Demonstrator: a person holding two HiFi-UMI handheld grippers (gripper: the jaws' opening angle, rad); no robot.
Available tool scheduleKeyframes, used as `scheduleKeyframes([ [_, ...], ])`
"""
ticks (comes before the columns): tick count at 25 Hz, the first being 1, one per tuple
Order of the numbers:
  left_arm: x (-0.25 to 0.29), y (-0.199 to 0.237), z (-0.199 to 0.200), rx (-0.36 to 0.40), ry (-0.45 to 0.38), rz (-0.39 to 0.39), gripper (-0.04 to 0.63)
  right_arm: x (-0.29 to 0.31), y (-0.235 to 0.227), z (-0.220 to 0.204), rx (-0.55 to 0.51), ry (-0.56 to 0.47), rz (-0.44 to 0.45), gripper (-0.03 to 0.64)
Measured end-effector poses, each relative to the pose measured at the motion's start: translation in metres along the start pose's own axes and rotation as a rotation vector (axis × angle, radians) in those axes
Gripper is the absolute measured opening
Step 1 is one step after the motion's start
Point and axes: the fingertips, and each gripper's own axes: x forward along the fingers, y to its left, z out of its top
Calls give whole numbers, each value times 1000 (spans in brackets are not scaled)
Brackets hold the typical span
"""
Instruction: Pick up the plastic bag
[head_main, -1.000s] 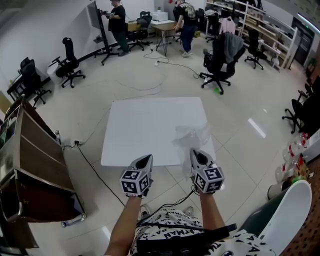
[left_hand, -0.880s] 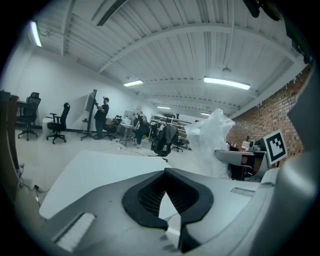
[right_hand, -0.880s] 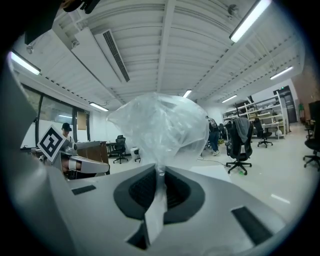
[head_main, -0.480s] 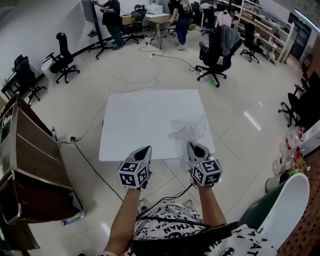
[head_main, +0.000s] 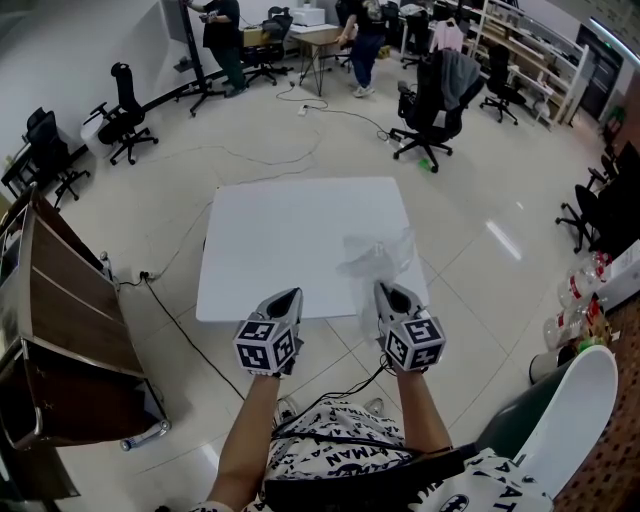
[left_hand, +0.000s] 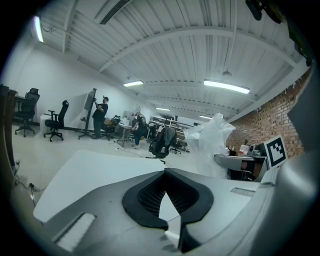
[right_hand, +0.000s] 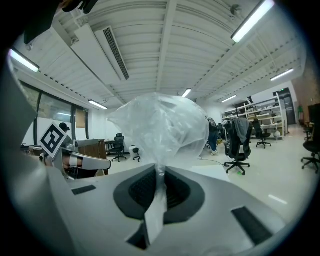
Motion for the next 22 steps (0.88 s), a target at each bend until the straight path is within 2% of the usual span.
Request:
scheduleKeyframes([
  [10,5,-5,-6,-13,17,-3,0,-6,-11,-3,9,25,1,11],
  [17,15,-14,-16,-11,44,10,0,-17,-62,-15,23,36,-14,11],
  [22,24,-16,-28,-6,75,29,0,-22,-117,6,4,52,-59,11],
])
